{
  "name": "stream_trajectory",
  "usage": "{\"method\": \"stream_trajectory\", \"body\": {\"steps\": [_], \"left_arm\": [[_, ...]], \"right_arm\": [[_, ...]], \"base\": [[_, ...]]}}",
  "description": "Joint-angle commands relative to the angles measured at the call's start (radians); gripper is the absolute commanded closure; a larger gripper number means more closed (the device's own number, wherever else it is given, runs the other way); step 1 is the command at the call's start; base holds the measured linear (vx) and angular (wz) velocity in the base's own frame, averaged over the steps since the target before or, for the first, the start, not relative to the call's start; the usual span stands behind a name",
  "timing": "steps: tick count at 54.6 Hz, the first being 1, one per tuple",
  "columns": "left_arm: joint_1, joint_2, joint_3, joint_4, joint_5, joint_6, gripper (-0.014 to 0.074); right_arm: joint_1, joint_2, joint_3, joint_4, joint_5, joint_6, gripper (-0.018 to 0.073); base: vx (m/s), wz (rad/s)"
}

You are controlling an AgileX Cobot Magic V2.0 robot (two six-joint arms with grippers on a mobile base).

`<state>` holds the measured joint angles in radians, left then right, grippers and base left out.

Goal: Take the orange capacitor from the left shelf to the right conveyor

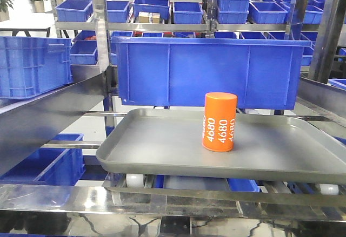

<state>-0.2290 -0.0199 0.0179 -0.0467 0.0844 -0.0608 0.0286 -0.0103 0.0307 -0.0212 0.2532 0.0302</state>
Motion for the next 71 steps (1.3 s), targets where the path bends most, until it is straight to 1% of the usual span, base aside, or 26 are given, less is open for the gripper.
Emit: {"method": "stream_trajectory", "body": {"steps": [1, 13, 30, 43, 54, 60, 65, 71], "left_arm": [[-0.007, -0.005, -0.030, -0.005, -0.079, -0.006, 0.0603], [-0.007, -0.005, -0.030, -0.005, -0.079, -0.006, 0.0603], [-0.007, -0.005, -0.030, -0.005, -0.079, -0.006, 0.0603], [-0.007, -0.005, -0.030, -0.005, -0.079, -0.006, 0.0603], [-0.007, -0.005, -0.030, -0.005, -0.079, -0.006, 0.0603], [-0.007, -0.005, -0.030, -0.005, -0.079, -0.006, 0.0603], [-0.007, -0.005, -0.030, -0.005, -0.079, -0.006, 0.0603], [-0.007, -0.005, -0.030, -0.005, -0.079, -0.006, 0.0603]], "right_arm": [[-0.005, -0.007, 0.010, -0.020, -0.081, -0.006, 0.0571], [-0.005, -0.007, 0.010, -0.108, -0.081, -0.006, 0.0571], [-0.005, -0.007, 0.010, -0.111, -0.095, -0.005, 0.0571], [-0.005, -0.007, 0.010, -0.107, -0.289, -0.001, 0.0571], [-0.005, -0.007, 0.010, -0.107, -0.351, 0.001, 0.0571], [-0.005, -0.007, 0.010, -0.094, -0.483, 0.010, 0.0571], [-0.005, -0.007, -0.012, -0.081, -0.559, 0.072, 0.0571], [-0.005, -0.007, -0.122, -0.132, -0.533, 0.160, 0.0571]], "base": [[0.00, 0.00], [0.00, 0.00], [0.00, 0.00], [0.00, 0.00], [0.00, 0.00], [0.00, 0.00], [0.00, 0.00], [0.00, 0.00]]}}
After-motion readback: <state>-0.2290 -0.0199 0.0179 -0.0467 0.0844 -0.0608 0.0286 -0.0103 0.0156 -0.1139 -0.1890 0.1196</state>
